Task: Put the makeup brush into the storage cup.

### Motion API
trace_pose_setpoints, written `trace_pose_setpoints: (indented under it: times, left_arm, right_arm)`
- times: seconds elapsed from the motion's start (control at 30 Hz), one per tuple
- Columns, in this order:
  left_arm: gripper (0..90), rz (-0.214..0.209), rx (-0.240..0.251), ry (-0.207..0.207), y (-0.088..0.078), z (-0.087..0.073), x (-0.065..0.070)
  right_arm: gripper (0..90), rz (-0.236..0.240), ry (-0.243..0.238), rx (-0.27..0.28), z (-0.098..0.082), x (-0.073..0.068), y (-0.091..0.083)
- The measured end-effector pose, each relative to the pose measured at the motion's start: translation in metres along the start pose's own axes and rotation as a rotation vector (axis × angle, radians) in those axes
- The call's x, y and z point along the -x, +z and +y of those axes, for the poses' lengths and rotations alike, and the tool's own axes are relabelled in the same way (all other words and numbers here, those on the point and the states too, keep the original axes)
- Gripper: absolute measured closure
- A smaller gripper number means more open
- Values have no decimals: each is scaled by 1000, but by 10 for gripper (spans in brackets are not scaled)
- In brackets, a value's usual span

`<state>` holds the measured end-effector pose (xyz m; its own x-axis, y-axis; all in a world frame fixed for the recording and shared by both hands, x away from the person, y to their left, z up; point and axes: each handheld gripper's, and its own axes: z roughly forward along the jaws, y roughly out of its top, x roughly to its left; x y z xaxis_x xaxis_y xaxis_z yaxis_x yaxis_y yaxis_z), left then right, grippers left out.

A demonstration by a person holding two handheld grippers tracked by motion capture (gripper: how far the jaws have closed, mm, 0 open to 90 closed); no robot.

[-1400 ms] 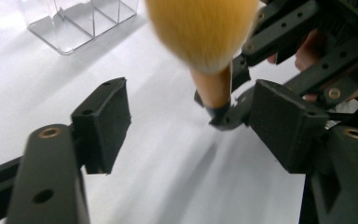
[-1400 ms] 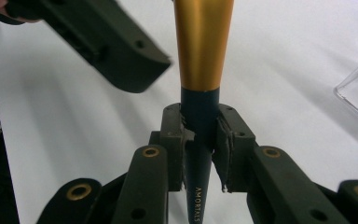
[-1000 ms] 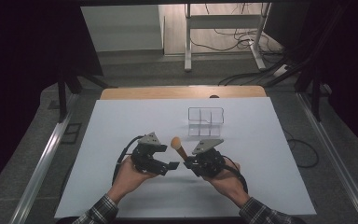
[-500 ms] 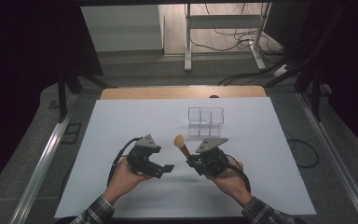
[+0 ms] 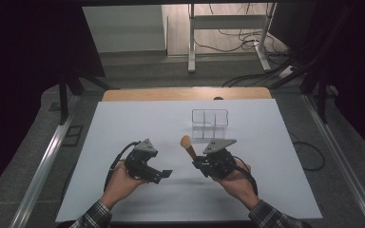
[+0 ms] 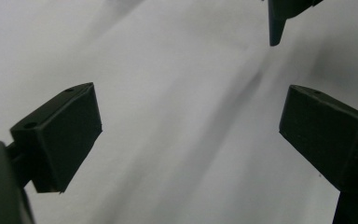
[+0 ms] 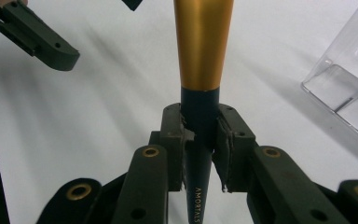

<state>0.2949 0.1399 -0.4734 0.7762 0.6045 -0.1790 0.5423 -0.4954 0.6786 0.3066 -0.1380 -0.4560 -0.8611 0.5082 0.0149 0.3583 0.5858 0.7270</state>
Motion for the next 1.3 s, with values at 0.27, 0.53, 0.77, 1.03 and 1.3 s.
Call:
trace_pose_setpoints:
  times: [0.27,0.53,0.77,1.03,1.3]
  left_arm:
    - [7,51,-16,-6,-2,-7,-2]
    - [0,96,-38,16,-5,-16,-5]
    - [0,125,-44,4,-9,-25,-7]
    - [0,150,-60,4,-13,-34,-7]
    - [0,150,-58,3,-19,-42,-8]
  right_arm:
    - [740,-5,14,13,-1,5,-5]
    - [740,-9,20,27,-1,9,-9]
    - [740,-17,35,34,-2,15,-12]
    - [740,-28,46,45,-3,21,-17]
    - [740,-38,64,56,-4,27,-21]
